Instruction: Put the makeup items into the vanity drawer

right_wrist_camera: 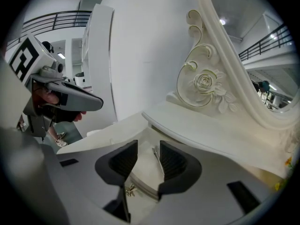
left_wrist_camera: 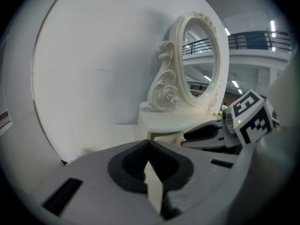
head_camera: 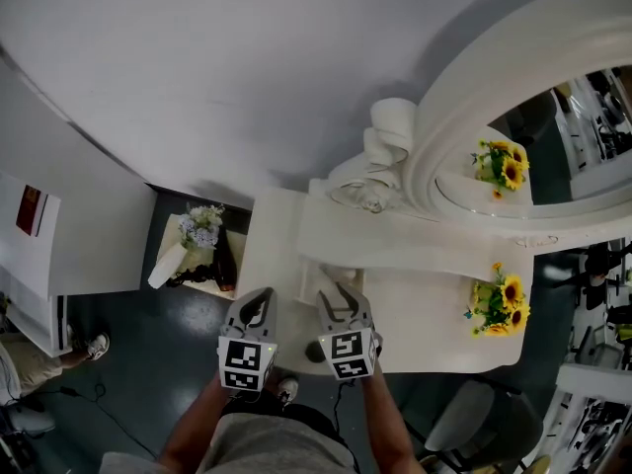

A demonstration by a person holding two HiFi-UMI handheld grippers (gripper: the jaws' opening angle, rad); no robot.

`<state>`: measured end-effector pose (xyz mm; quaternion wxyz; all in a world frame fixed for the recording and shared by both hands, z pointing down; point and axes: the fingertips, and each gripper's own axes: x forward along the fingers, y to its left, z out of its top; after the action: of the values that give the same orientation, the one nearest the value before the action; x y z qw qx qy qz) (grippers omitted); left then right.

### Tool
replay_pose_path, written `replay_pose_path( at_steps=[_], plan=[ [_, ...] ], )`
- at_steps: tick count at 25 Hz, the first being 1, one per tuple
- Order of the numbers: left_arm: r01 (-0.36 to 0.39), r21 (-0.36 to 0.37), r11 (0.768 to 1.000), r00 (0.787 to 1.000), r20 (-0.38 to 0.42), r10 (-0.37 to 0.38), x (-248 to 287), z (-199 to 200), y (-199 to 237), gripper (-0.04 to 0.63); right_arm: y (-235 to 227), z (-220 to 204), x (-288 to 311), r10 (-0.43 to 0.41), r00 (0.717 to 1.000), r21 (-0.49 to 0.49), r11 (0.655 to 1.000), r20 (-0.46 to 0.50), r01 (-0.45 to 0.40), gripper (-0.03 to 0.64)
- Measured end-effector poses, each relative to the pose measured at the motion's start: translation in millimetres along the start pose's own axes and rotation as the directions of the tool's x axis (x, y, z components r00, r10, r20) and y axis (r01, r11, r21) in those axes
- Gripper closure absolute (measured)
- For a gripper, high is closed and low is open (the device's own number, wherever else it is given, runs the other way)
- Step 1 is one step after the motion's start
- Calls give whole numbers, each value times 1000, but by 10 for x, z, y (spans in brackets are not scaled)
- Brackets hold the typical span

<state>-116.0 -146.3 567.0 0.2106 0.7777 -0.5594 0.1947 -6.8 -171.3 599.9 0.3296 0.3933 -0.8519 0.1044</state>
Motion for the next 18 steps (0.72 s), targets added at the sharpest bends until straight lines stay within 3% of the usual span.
replay_pose_path(
  at_steps=[18],
  plan=[
    [-19,29,999,999,48,17,-260,129,-54,595,-21,147,-263,-51,996,22,999,80,49,471]
  ],
)
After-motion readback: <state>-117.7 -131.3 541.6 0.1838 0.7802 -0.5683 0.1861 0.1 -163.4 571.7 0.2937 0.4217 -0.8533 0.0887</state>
